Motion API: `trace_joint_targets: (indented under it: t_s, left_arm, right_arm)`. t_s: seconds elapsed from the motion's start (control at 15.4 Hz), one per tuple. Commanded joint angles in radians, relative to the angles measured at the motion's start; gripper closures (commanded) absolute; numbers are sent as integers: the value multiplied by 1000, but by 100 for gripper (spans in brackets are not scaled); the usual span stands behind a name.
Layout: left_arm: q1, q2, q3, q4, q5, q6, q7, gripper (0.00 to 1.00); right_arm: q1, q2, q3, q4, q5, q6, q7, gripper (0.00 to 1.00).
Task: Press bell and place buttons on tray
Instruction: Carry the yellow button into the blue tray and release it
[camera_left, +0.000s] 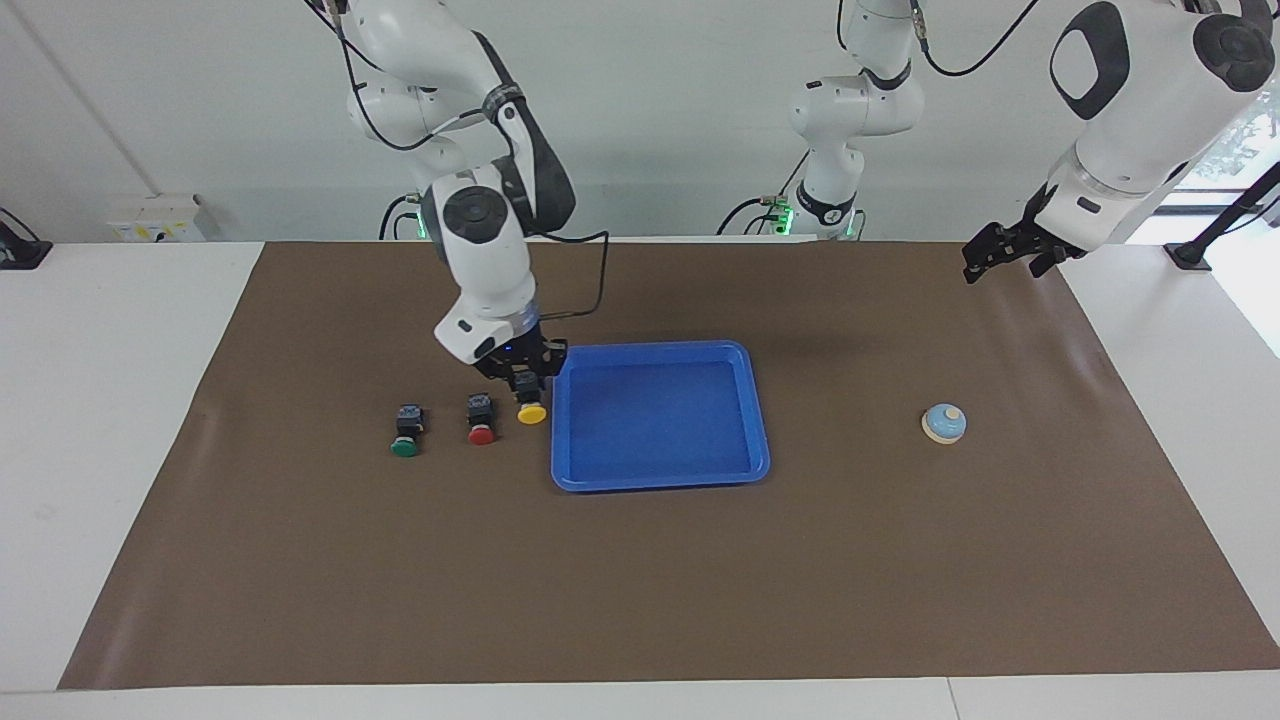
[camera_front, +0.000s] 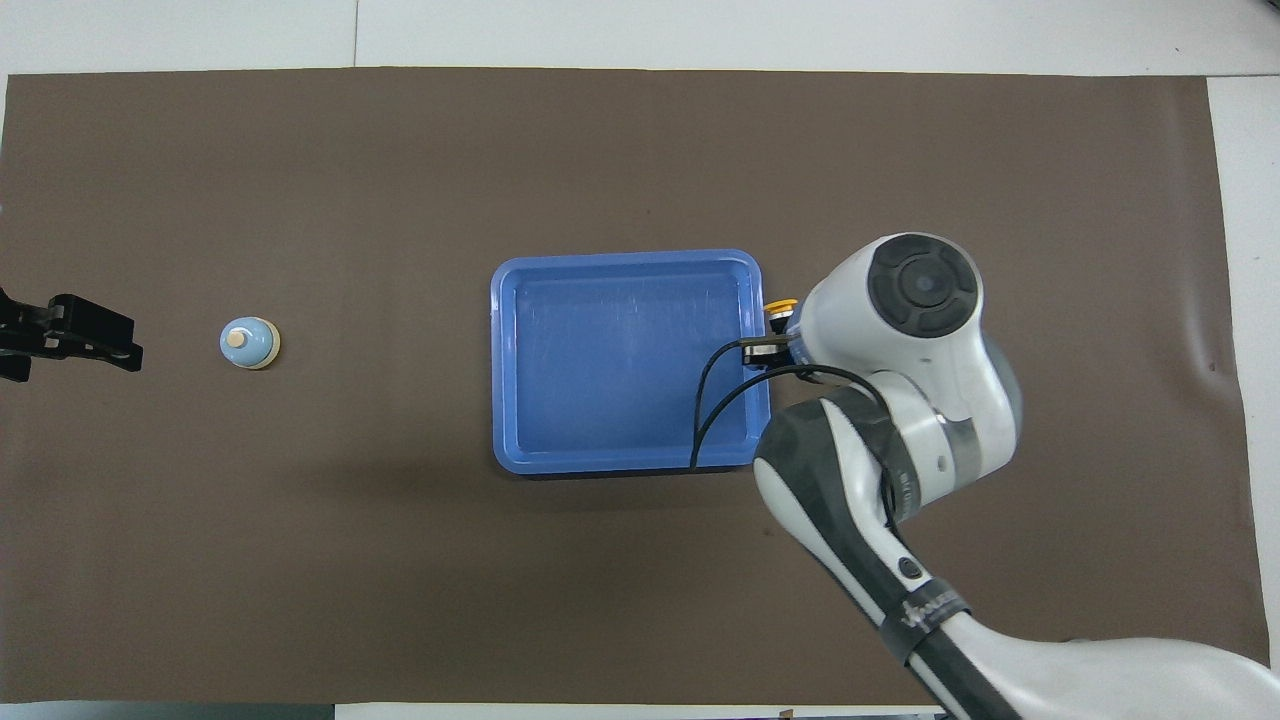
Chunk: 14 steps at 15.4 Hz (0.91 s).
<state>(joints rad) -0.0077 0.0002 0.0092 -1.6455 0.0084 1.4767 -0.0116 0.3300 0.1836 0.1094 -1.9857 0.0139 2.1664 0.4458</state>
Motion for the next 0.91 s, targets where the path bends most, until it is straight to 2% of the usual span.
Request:
trace_joint_targets:
  t_s: [0.0,0.45,0.58,0.65,0.71,0.78,0.84]
  left_arm:
    - [0,-20,-2,-17,7,8,-7,0]
    - [0,-20,-2,-17,8,8,-7,0]
    - [0,-20,0,-17,7,8,-7,0]
    - [0,-20,-2,-17,7,8,-7,0]
    - [2,-20,0,-17,8,8,-7,0]
    - [0,-20,-2,-17,7,8,-7,0]
    - [0,-20,0,-17,7,8,-7,0]
  right_arm:
    - [85,54,-7,8,9,46,144,100]
    - [93,96,-5,-51,14,142,195,100]
    - [86,97,-5,-53,14,142,191,96]
    - [86,97,-5,-55,14,144,192,83]
    - [90,97,-5,-56,14,144,195,53]
    - [93,97,-5,-61,14,147,200,28]
    - [92,99,-5,-62,14,151,200,14]
